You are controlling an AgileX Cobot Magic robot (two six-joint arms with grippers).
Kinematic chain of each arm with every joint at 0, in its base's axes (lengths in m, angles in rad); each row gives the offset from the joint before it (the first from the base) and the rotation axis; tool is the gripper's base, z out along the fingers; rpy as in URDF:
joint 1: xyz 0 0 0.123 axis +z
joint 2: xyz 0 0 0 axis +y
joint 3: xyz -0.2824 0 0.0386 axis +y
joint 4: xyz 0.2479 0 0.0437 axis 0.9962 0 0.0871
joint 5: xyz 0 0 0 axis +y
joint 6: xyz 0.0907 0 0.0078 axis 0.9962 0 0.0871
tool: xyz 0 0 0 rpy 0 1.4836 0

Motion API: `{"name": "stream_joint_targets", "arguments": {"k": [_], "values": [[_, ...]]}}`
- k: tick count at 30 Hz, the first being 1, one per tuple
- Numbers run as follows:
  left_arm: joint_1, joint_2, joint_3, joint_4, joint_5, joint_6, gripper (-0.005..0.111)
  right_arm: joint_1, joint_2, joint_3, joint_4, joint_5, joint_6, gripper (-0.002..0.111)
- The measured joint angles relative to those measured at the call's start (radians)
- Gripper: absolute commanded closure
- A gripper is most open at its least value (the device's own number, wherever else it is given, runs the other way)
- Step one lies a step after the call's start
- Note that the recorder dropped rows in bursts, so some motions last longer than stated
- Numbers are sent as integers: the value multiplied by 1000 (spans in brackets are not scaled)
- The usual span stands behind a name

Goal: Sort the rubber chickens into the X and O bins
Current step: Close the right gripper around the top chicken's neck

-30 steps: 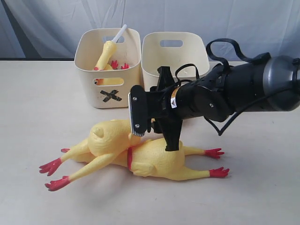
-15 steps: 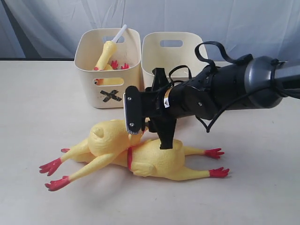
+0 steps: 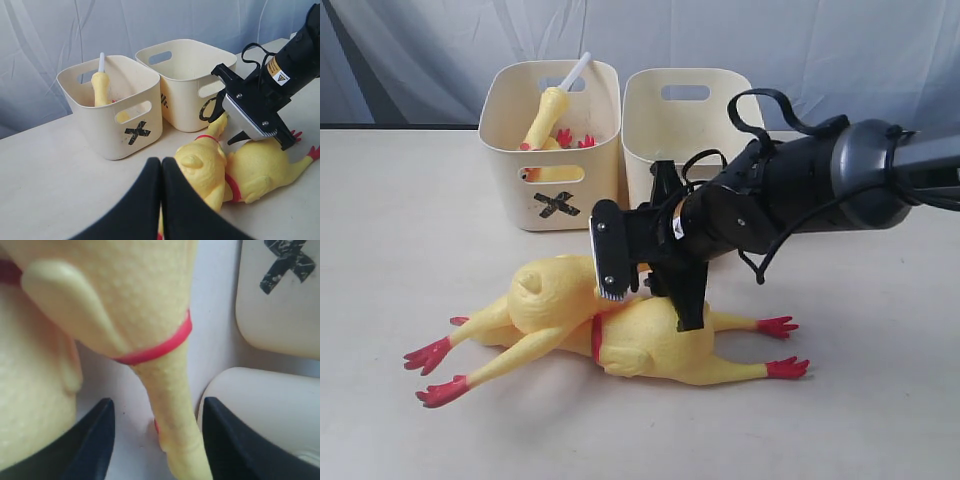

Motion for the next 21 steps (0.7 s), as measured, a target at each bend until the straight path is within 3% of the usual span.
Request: {"name": "stream_joint_targets", "arguments": {"k": [21], "values": [[0, 0, 0, 0, -8, 0, 107, 0, 84, -90, -6, 47, 56, 57]]}}
